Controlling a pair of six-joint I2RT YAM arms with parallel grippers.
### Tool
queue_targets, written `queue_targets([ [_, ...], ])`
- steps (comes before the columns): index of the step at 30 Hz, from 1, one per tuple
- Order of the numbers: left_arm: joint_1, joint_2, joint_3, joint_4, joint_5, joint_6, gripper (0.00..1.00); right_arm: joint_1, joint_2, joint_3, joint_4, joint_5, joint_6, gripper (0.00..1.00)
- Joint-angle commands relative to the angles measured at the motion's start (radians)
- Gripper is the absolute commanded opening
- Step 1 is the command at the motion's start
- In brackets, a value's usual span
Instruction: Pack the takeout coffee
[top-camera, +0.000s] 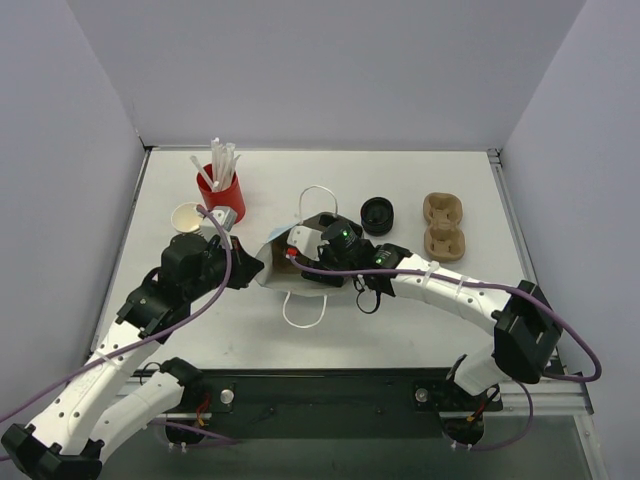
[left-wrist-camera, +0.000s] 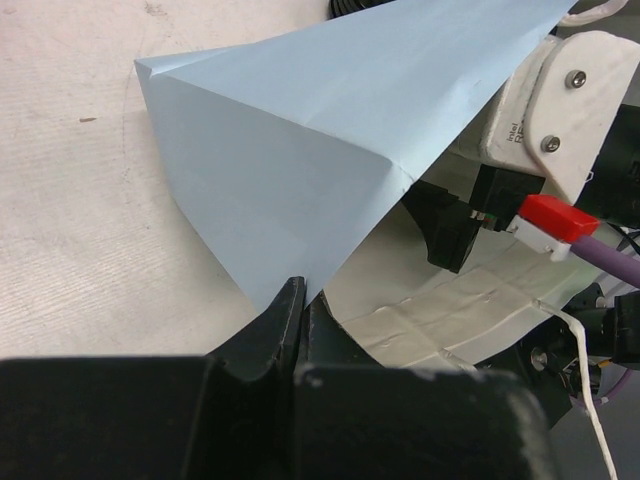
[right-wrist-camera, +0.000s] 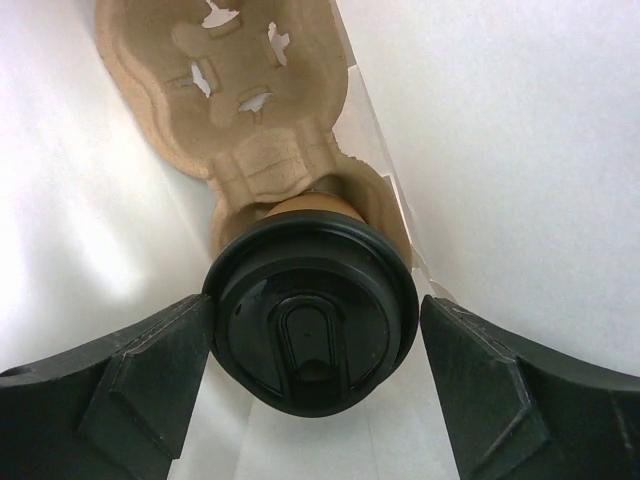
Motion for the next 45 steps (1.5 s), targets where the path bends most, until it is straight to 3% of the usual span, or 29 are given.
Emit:
queue_targets([
  [1, 0.004, -0.006, 0.054, -0.035, -0.020, 0.013, 0.00, -0.016, -0.050, 0.034, -0.026, 0.044, 0.024, 0.86],
  [5, 0.004, -0.013, 0.063, -0.053, -0.021, 0.014, 0.00, -0.016, -0.058, 0.034, -0.035, 0.033, 0.025, 0.79],
  [18, 0.004, 0.015, 0.098, -0.094, -0.034, 0.008, 0.00, 0.004, -0.090, 0.049, -0.076, -0.025, 0.018, 0.73],
  [32, 0.004, 0.018, 0.094, -0.085, -0.037, 0.003, 0.00, 0.010, -0.073, 0.091, -0.107, -0.065, 0.044, 0.84],
  [45, 0.004, 0.003, 0.036, -0.045, -0.037, -0.009, 0.00, 0.010, -0.069, 0.109, -0.113, -0.167, 0.073, 0.75],
])
